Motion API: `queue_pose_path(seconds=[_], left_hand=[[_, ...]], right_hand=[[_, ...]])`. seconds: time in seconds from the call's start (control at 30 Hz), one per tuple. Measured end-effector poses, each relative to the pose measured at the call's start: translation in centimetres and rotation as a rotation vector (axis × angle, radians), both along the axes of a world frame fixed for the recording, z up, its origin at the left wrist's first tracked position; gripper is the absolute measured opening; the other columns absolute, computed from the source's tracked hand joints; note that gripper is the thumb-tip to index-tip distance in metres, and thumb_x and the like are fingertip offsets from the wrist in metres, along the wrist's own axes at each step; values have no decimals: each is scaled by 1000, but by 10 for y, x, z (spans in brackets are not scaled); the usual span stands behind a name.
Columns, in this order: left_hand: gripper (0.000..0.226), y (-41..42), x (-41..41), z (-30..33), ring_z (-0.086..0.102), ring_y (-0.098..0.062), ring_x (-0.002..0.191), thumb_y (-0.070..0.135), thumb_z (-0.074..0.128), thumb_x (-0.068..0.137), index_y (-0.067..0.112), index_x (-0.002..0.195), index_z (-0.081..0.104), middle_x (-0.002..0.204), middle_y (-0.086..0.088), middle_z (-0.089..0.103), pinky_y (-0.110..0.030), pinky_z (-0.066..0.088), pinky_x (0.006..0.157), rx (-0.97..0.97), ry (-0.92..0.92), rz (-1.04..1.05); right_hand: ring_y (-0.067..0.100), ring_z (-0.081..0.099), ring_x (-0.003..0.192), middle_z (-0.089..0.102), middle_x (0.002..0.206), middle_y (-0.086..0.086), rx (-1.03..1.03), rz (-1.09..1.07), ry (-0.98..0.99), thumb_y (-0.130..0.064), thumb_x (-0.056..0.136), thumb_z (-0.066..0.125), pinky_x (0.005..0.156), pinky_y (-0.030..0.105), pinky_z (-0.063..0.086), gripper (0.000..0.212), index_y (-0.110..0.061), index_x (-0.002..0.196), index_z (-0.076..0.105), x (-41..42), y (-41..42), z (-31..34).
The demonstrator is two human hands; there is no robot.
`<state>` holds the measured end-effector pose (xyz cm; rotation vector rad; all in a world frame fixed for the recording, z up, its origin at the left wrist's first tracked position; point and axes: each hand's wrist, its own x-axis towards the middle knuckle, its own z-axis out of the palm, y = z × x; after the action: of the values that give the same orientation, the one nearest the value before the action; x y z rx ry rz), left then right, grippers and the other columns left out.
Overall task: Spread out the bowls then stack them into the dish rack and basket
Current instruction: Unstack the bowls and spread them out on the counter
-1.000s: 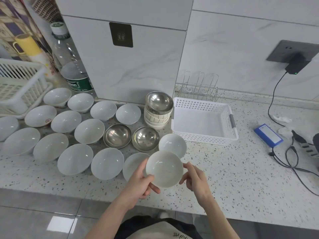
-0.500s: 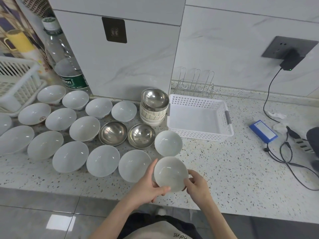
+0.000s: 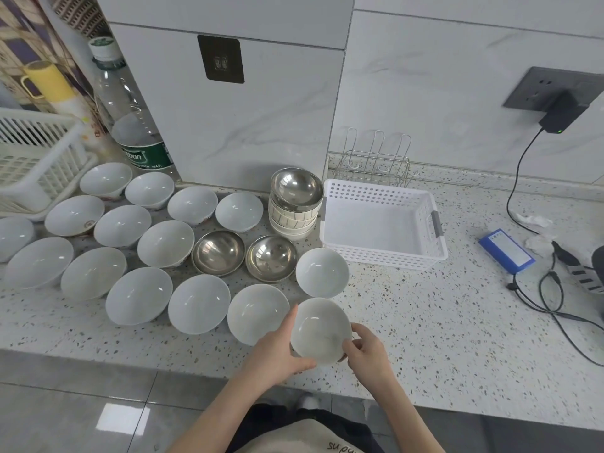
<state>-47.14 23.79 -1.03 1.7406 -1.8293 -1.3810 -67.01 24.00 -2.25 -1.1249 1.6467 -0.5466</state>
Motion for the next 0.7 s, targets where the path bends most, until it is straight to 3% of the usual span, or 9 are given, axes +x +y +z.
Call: queue_pose_path(seconds=[0.1, 0.17, 0.47, 0.7], left_hand=[[101, -2, -1, 0, 59, 12, 70, 42, 78, 70, 71, 125, -1, 82, 21, 58, -7, 39, 54, 13, -36, -11], [101, -2, -2, -2, 61, 6, 74, 43, 78, 72, 65, 131, -1, 85, 21, 57, -10, 41, 60, 26, -75, -15], [104, -3, -3, -7, 59, -1, 76, 41, 78, 73, 69, 123, -9, 83, 18, 55, -26, 52, 70, 38, -120, -25], [107, -4, -4, -10, 60, -6, 77, 39, 77, 76, 61, 138, -7, 80, 12, 55, -25, 52, 74, 90, -147, -26]], right_hand=[[4, 45, 41, 70, 66, 9, 8, 4, 0, -7, 89, 50, 46, 24, 38, 30, -25, 112, 58, 0, -1, -1], [4, 45, 41, 71, 67, 10, 14, 6, -2, -7, 89, 51, 45, 23, 37, 30, -26, 112, 57, -1, -1, -3], [7, 42, 42, 70, 63, 5, 23, 31, -8, -7, 89, 50, 44, 21, 37, 32, -24, 115, 56, -4, -1, -7], [13, 42, 46, 71, 62, -1, 31, 57, -14, -12, 90, 51, 45, 23, 37, 31, -29, 115, 54, -7, -2, -10]])
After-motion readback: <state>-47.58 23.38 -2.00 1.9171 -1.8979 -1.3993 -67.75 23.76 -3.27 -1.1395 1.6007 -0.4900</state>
